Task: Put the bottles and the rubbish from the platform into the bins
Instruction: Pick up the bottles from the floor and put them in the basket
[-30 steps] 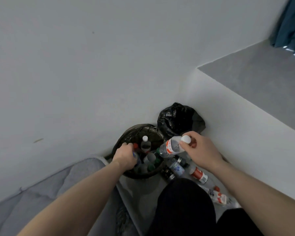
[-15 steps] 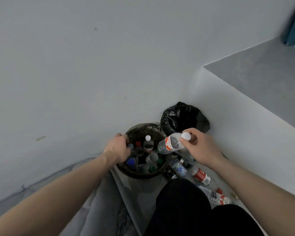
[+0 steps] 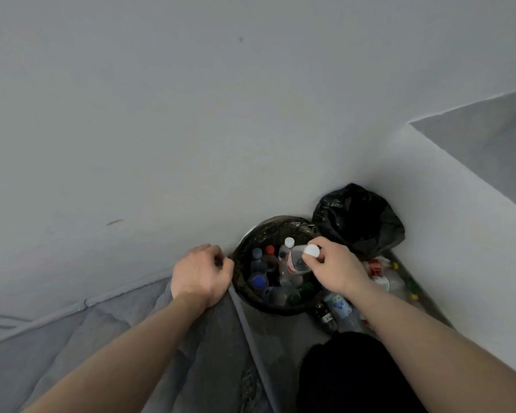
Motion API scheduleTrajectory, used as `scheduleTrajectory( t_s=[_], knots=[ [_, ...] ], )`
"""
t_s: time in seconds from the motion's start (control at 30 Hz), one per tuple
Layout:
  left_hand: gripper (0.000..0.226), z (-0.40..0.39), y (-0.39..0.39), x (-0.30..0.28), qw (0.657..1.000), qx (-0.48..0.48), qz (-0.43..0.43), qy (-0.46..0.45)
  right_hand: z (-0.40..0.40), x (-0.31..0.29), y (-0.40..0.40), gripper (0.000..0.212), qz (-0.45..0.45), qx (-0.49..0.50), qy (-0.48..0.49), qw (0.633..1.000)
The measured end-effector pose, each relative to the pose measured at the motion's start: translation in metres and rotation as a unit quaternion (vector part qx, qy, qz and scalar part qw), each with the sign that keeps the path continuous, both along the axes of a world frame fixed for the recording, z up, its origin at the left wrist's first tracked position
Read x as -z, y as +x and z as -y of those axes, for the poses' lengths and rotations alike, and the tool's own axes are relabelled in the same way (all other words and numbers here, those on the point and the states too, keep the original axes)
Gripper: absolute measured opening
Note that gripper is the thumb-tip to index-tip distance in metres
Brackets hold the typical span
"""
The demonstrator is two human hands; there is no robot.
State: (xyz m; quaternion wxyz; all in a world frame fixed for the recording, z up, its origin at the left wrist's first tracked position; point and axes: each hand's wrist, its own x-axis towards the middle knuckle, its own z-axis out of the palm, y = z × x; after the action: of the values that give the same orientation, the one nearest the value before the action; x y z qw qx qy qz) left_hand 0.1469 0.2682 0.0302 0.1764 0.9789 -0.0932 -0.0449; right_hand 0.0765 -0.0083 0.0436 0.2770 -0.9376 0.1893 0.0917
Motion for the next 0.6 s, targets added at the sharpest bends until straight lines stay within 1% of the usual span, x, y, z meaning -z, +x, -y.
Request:
scheduleTrajectory(
  t_s=[0.3,0.4,0.5,0.6],
  knots=[
    [0.029,-0.002,0.007,0.018,1.0,0.003,0.004,-0.001,-0.022,0.044,0.044,0.03,-0.077,-0.027,-0.035,0.996],
    [0.03,-0.002,0.008,0.02,1.0,0.004,0.008,-0.002,-0.026,0.055,0.054,0.028,-0.112,-0.032,-0.028,0.993],
    [0.029,-0.002,0.009,0.022,1.0,0.005,0.015,-0.002,-0.033,0.068,0.062,0.031,-0.14,-0.039,-0.028,0.989],
    [0.029,-0.002,0.009,0.024,1.0,0.005,0.018,-0.009,-0.041,0.079,0.068,0.03,-0.151,-0.036,-0.024,0.988]
  ],
)
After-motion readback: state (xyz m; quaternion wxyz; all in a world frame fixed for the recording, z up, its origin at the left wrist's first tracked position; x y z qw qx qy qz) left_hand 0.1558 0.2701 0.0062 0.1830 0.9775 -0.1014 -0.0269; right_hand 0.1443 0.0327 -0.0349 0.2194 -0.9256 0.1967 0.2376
